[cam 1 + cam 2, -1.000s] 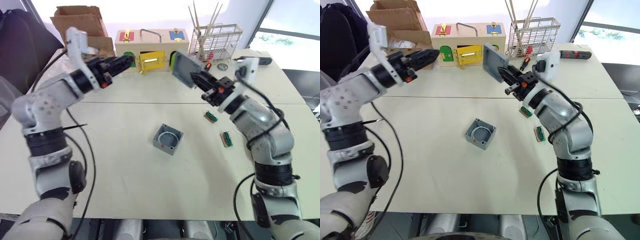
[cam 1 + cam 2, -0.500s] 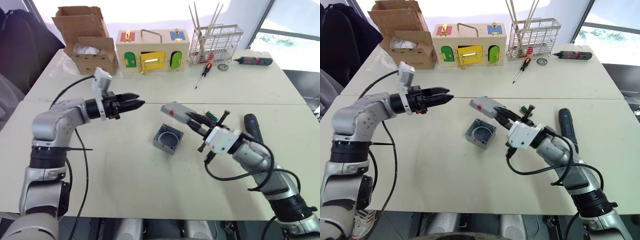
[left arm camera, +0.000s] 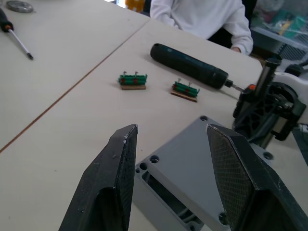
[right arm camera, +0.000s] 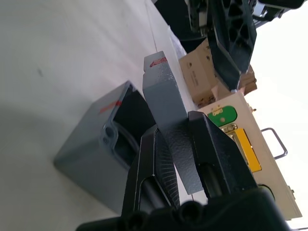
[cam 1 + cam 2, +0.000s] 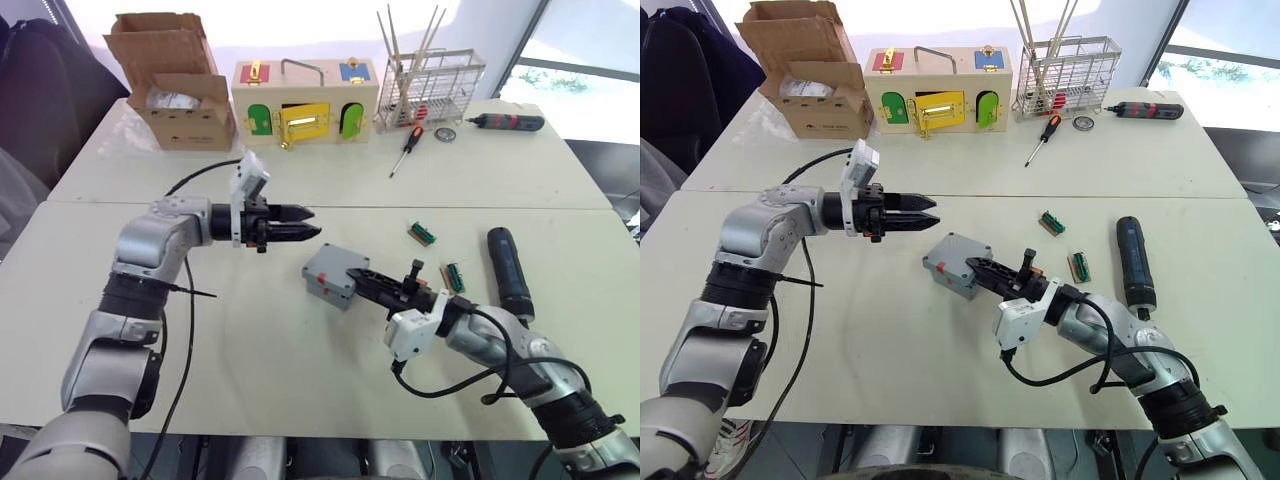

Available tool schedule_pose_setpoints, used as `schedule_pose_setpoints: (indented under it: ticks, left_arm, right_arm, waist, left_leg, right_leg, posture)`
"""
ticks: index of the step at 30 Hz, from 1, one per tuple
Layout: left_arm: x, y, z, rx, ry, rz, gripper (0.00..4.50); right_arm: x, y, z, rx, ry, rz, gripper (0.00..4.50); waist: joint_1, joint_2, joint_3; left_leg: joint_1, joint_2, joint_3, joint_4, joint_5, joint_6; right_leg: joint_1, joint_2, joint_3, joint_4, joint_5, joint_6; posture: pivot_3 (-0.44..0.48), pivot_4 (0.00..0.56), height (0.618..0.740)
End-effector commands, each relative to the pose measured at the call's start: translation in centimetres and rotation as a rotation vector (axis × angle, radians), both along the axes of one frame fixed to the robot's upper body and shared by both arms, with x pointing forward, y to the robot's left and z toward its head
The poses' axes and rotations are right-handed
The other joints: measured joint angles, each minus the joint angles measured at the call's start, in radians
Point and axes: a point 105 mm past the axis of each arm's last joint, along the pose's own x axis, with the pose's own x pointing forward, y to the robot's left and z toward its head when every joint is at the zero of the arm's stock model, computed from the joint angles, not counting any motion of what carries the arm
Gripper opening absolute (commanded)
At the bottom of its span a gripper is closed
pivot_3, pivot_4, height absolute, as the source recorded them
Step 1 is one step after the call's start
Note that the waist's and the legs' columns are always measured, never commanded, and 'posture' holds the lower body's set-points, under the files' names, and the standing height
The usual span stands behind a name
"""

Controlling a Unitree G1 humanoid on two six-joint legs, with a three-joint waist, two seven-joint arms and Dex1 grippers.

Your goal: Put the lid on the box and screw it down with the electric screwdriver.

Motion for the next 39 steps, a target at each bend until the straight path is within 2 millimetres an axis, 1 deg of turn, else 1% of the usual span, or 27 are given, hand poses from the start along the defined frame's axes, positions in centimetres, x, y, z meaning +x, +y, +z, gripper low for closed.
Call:
schedule_pose_setpoints:
  ticks: [1,5,8,12,16,21,25,28,32,39]
  left_arm:
    - [-0.4,-0.4,0.9,0.009,-0.046,-0.043,2.31]
    - [-0.5,-0.8,0.1,0.041,-0.052,-0.056,2.31]
    - [-0.6,-1.0,0.0,0.039,-0.054,-0.06,2.31]
    - [-0.6,-1.3,-0.2,0.039,-0.055,-0.06,2.31]
    - [-0.6,-1.2,-0.5,0.044,-0.053,-0.059,2.31]
    - [-0.6,-1.1,-0.9,0.059,-0.054,-0.062,2.31]
    - [-0.8,-1.1,-1.1,0.069,-0.063,-0.064,2.31]
    - [-0.8,-1.1,-1.4,0.087,-0.075,-0.06,2.31]
    - [-0.7,-1.1,-1.4,0.082,-0.077,-0.057,2.31]
    - [-0.8,-1.5,-1.8,0.089,-0.076,-0.07,2.31]
  right_arm:
    - [0.1,0.2,0.7,0.012,-0.048,0.013,0.14]
    - [0.3,0.2,0.2,0.012,-0.042,0.006,0.14]
    - [0.3,0.4,0.3,0.014,-0.069,0.008,0.14]
    - [0.2,0.6,-0.4,-0.009,-0.068,0.022,0.14]
    - [0.5,0.8,-0.6,-0.031,-0.103,0.038,0.14]
    - [0.7,0.6,-1.5,-0.057,-0.104,0.054,0.14]
    - [1.3,0.2,-1.5,-0.053,-0.103,0.031,0.14]
    - [1.1,0.0,-1.8,-0.048,-0.091,0.025,0.14]
    - [1.1,-0.3,-1.6,-0.03,-0.098,0.007,0.14]
    - [0.6,-0.3,-2.3,-0.05,-0.082,0.017,0.14]
  waist:
    - [-0.001,0.0,0.0]
    - [0.0,0.0,0.0]
    - [0.0,0.0,0.0]
    - [-0.002,0.0,0.0]
    - [-0.001,0.0,0.0]
    - [-0.001,0.0,0.0]
    - [-0.001,0.0,0.0]
    - [-0.001,0.0,0.0]
    - [0.0,0.0,0.0]
    - [0.001,0.0,0.0]
  left_leg:
    - [0.0,0.0,0.0,0.0,0.0,0.0]
    - [0.0,0.0,0.0,0.0,0.0,0.0]
    - [0.0,0.0,0.0,0.0,0.0,0.0]
    - [0.0,0.0,0.0,0.0,0.0,0.0]
    - [0.0,0.0,0.0,0.0,0.0,0.0]
    - [0.0,0.0,0.0,0.0,0.0,0.0]
    - [0.0,0.0,0.0,0.0,0.0,0.0]
    - [0.0,0.0,0.0,0.0,0.0,0.0]
    - [0.0,0.0,0.0,0.0,0.0,0.0]
    - [0.0,0.0,0.0,0.0,0.0,0.0]
  right_leg:
    - [0.0,0.0,0.0,0.0,0.0,0.0]
    - [0.0,0.0,0.0,0.0,0.0,0.0]
    - [0.0,0.0,0.0,0.0,0.0,0.0]
    - [0.0,0.0,0.0,0.0,0.0,0.0]
    - [0.0,0.0,0.0,0.0,0.0,0.0]
    - [0.0,0.0,0.0,0.0,0.0,0.0]
    - [0.0,0.0,0.0,0.0,0.0,0.0]
    - [0.001,0.0,0.0,0.0,0.0,0.0]
    - [0.001,0.0,0.0,0.0,0.0,0.0]
    - [0.001,0.0,0.0,0.0,0.0,0.0]
  posture:
    - [0.0,0.15,0.735]
    - [0.0,0.15,0.735]
    - [0.0,0.15,0.735]
    - [0.0,0.15,0.735]
    - [0.0,0.15,0.735]
    - [0.0,0.15,0.735]
    - [0.0,0.15,0.735]
    - [0.0,0.15,0.735]
    - [0.0,0.15,0.735]
    - [0.0,0.15,0.735]
